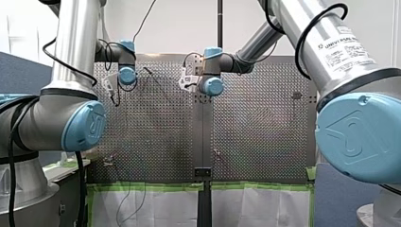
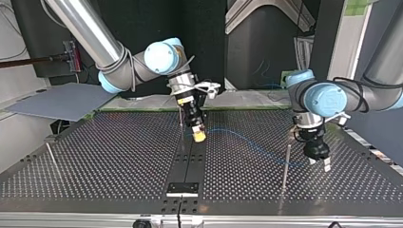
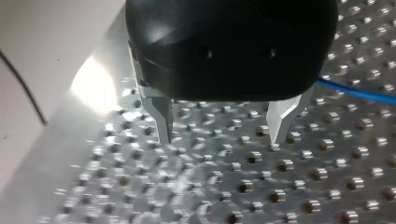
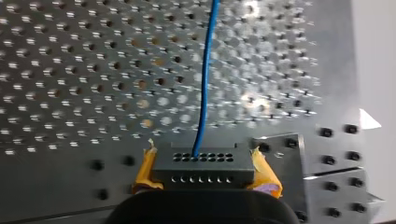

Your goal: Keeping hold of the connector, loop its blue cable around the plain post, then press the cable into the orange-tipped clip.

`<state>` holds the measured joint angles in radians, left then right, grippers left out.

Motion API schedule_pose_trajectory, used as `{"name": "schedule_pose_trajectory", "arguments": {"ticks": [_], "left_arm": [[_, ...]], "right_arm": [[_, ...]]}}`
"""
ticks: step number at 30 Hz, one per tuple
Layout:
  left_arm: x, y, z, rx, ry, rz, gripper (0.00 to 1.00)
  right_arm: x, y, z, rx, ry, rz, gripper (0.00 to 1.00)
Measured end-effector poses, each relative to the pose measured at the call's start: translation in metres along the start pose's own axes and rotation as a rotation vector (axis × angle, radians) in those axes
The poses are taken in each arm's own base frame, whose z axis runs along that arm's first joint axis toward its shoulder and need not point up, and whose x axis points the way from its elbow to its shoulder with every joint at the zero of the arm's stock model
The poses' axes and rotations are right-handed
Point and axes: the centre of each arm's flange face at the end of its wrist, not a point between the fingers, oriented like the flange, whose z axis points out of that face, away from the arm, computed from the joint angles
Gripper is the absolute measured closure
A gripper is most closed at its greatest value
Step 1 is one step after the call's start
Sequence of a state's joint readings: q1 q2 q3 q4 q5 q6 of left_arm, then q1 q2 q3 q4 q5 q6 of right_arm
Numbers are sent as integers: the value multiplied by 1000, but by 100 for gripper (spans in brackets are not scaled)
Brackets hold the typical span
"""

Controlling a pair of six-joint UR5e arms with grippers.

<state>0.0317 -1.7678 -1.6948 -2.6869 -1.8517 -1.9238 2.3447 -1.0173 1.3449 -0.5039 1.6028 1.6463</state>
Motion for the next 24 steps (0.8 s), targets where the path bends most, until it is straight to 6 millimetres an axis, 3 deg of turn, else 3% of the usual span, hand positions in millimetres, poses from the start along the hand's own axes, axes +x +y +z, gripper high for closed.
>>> {"name": "schedule_pose_trajectory", "arguments": {"ticks": [11, 15, 24], "left_arm": [[60, 8, 8, 19, 101, -7, 0], [64, 10, 9, 14, 107, -20, 0], [65, 11, 9, 5, 105, -24, 0]], "right_arm": [[-36, -1, -9, -3, -61, -11, 100], [-56, 0, -13, -6, -93, -17, 100], [-127, 6, -28, -22, -202, -30, 100]]}}
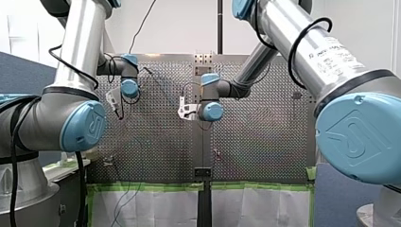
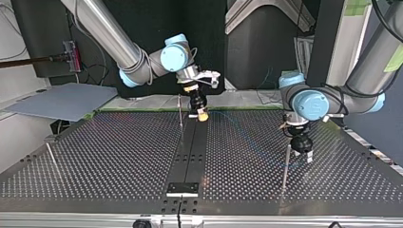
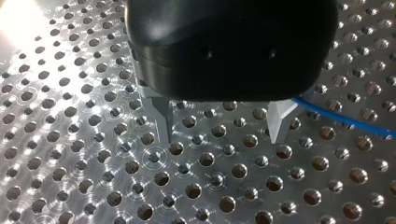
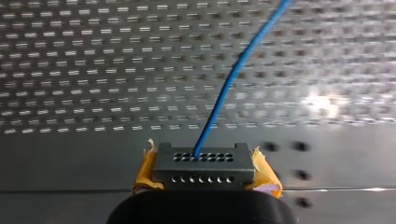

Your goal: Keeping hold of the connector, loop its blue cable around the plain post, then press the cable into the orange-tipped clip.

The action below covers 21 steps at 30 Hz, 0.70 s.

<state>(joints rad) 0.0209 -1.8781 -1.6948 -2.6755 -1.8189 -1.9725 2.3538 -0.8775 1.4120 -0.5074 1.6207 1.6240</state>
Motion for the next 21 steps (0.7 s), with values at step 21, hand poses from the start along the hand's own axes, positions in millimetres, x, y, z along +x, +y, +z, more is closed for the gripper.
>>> {"name": "schedule_pose_trajectory", "arguments": {"ticks": [21], "left_arm": [[1, 0, 0, 1, 1, -1, 0]], "right_arm": [[-143, 4, -9, -73, -163, -30, 100]]}}
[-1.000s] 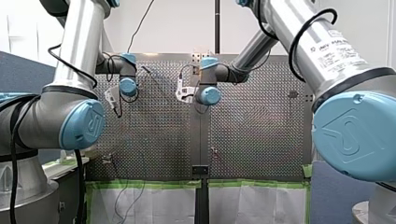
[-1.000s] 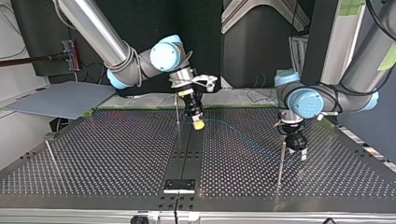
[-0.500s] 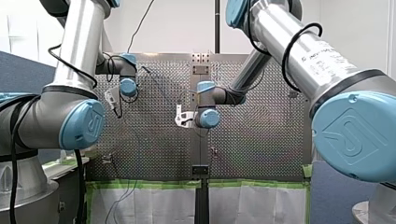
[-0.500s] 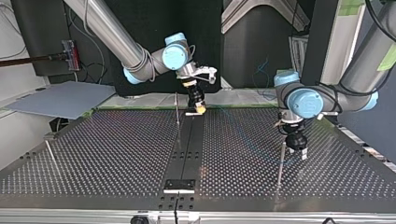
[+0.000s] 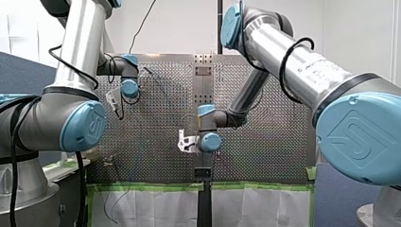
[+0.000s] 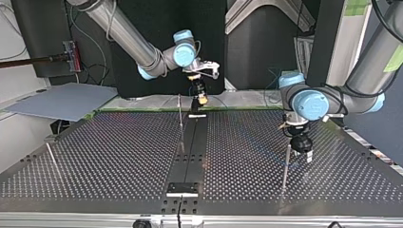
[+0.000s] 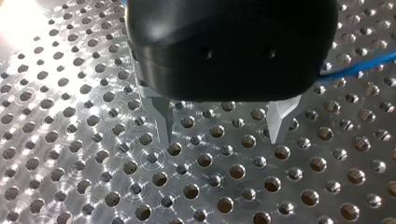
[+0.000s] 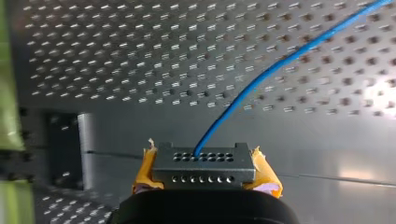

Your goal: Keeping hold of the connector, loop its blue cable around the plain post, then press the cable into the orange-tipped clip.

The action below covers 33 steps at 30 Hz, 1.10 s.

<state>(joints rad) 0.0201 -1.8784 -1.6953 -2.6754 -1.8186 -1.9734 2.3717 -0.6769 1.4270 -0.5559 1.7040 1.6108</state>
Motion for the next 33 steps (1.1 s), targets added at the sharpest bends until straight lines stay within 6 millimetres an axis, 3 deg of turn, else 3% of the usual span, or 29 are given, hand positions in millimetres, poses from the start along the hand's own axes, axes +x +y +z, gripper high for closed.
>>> {"name": "schedule_pose_trajectory", "arguments": {"ticks": [12, 33], "left_arm": [[0, -1, 0, 3, -2, -1, 0], [-1, -1, 1, 2, -6, -2, 0]], "right_arm": [[-76, 5, 5, -58, -26, -1, 100], [-209, 34, 2, -186, -23, 66, 100]]}}
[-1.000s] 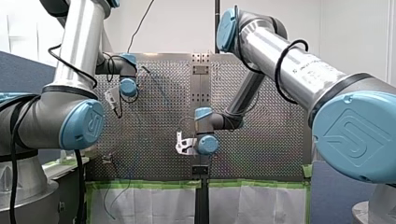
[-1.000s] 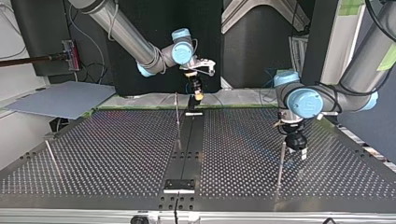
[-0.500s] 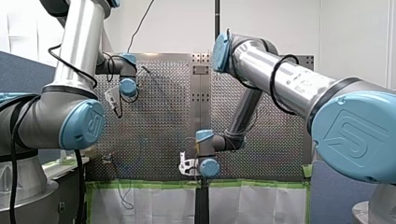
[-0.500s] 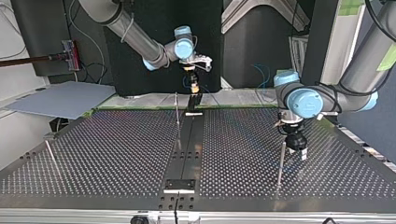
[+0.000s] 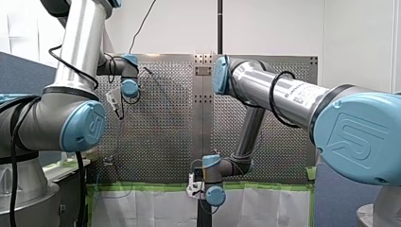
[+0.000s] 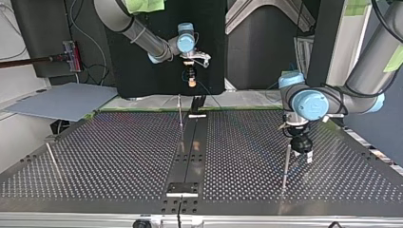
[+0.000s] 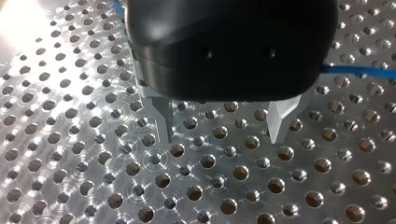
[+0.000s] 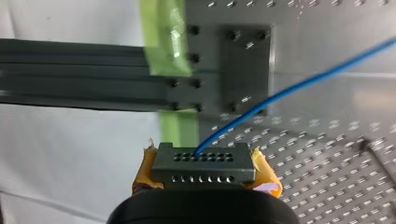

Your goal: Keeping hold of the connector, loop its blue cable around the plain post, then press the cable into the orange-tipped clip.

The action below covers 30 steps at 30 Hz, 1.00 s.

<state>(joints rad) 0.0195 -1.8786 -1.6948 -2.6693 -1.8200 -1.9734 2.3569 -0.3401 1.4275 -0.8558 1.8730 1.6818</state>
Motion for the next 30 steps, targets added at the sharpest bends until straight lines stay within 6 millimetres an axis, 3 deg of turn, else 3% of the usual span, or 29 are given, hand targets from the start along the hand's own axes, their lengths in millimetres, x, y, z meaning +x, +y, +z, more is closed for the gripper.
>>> {"name": "schedule_pose_trajectory", "arguments": {"ticks": [12, 30], "left_arm": [[0, 0, 0, 0, 0, -1, 0], [0, 1, 0, -1, 0, -1, 0]], "right_arm": [[-76, 33, -14, -45, -44, 27, 100], [-194, 96, -66, -127, -185, 9, 100]]}}
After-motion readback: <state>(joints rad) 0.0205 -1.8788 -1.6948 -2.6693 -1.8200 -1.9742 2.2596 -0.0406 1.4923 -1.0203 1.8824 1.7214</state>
